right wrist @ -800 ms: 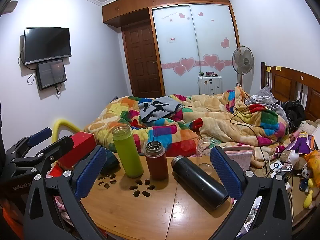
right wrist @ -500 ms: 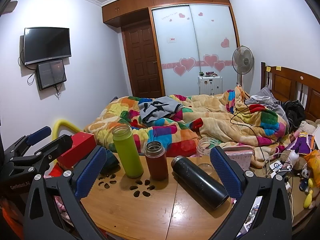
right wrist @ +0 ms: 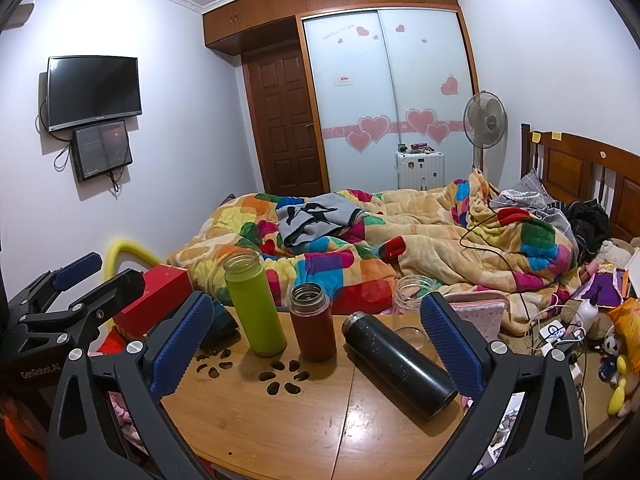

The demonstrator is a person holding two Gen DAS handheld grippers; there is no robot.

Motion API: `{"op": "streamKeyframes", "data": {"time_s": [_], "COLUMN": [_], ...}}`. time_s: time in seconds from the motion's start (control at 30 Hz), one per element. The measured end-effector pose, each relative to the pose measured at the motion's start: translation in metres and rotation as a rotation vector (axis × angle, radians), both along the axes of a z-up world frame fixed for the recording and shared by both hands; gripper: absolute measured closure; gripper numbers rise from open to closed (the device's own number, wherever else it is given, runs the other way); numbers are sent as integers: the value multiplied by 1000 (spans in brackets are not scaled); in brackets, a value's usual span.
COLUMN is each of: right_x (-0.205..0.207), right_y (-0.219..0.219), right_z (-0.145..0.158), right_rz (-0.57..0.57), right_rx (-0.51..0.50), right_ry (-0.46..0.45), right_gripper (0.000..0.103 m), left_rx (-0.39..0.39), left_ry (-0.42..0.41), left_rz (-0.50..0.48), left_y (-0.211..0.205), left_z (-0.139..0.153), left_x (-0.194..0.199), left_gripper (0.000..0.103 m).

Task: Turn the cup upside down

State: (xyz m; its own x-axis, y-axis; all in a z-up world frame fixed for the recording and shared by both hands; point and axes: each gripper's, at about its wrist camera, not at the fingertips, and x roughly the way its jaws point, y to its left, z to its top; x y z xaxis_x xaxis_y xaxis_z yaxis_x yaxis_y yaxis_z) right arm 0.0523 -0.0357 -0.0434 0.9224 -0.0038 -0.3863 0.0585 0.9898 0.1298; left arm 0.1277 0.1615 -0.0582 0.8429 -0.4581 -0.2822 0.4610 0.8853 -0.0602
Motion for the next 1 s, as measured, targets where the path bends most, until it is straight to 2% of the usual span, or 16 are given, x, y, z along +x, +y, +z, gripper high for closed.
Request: {"op": "streamKeyframes", "data": {"time_s": [1.0], "right_x": [-2], "right_y": [5], "right_z": [3], "right_rz": [3], "right_rx": [-9], "right_ry": [-8], "right_gripper": [0], "left_rx": [-5], "left_ry": [1], "left_rz": [-1], "left_y": [0], "left_z": [1], "left_x": [-1], "left_gripper": [0]}}
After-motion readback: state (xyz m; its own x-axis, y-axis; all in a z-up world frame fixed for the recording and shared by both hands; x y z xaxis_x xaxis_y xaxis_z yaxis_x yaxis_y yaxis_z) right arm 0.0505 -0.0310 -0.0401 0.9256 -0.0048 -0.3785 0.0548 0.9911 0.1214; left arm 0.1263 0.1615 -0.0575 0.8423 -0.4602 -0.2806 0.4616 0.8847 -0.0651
